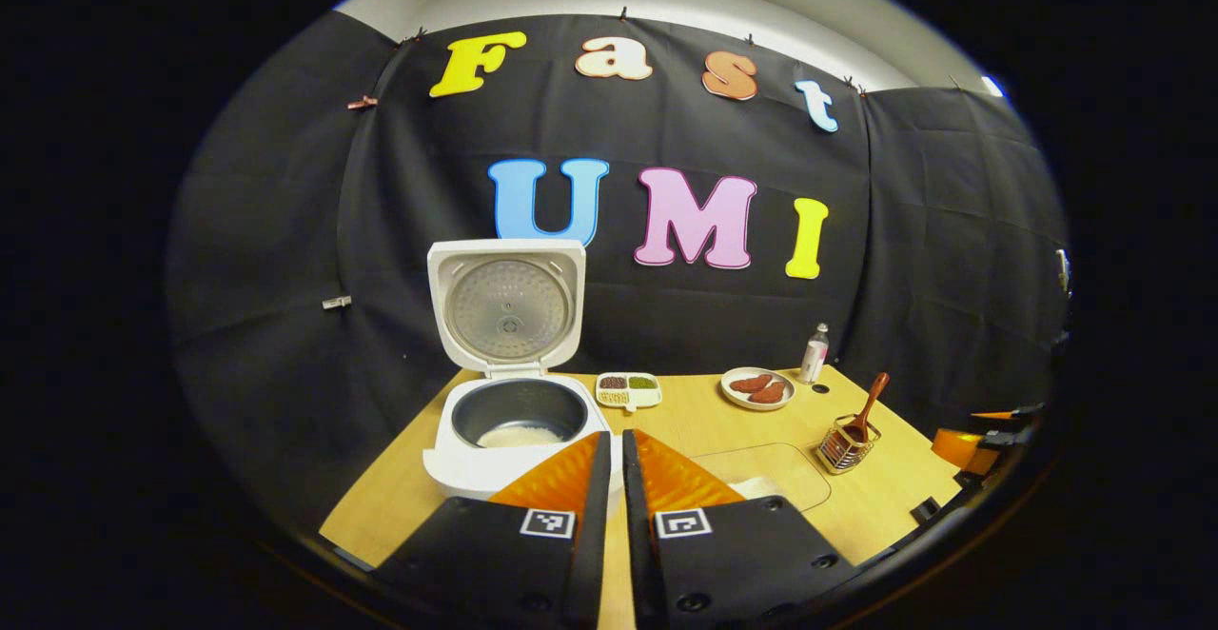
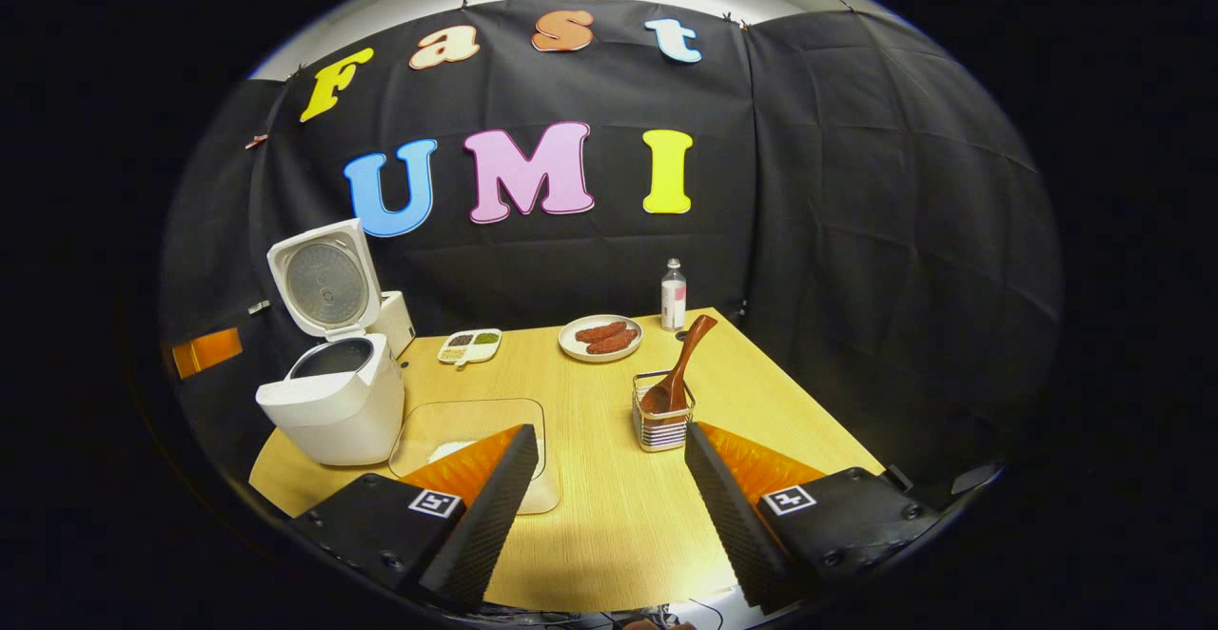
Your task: Close the left gripper, press the button to open the rice cooker; take a wooden spoon from the chopstick holder with the right hand, scoop a spoonful of rice and pour it into the rice cooker, then put the wooden spoon back into the chopstick holder.
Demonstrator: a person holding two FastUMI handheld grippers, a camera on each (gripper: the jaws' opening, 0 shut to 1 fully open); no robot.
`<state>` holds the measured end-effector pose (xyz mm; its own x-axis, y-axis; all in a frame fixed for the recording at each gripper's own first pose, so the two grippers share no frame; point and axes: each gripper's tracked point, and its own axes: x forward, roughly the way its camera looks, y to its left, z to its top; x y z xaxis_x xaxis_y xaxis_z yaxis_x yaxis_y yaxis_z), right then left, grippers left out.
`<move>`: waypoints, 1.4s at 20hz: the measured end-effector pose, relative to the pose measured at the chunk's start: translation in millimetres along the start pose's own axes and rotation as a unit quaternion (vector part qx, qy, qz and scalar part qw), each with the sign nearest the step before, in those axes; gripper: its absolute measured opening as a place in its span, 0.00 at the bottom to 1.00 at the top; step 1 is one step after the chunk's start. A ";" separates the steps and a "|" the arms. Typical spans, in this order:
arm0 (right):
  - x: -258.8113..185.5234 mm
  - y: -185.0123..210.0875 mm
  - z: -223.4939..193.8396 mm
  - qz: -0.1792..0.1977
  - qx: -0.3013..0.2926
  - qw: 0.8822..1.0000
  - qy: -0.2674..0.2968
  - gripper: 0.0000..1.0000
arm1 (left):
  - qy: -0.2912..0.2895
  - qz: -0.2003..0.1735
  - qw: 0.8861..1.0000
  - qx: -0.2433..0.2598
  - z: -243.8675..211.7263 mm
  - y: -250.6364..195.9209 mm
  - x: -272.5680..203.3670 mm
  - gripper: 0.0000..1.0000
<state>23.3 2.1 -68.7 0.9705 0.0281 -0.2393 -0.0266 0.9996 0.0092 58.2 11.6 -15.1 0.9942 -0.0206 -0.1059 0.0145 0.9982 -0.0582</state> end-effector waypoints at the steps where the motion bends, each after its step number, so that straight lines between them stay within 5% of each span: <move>1: 7.8 -4.0 4.0 0.000 0.000 1.000 0.001 0.99 | 0.002 -0.004 1.000 -0.007 -3.3 -6.8 -0.2 0.17; 6: 63.6 -38.6 27.3 -0.009 0.008 1.000 0.003 0.98 | 0.020 0.011 1.000 -0.011 -18.5 -14.9 7.6 0.96; 21: 254.5 -108.3 -10.7 0.015 0.090 0.984 0.151 0.99 | 0.055 0.115 0.990 -0.063 -33.8 -51.8 49.1 0.96; 28: 316.2 -104.7 -39.6 0.030 0.129 0.974 0.182 0.94 | 0.076 0.143 0.986 -0.024 -45.5 -80.3 41.8 0.96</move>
<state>323.5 -93.7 -183.7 0.8189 0.1334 -0.5583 0.0253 0.9633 0.2672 93.7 -72.0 -60.0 0.9290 0.2501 -0.2728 -0.2733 0.9606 -0.0498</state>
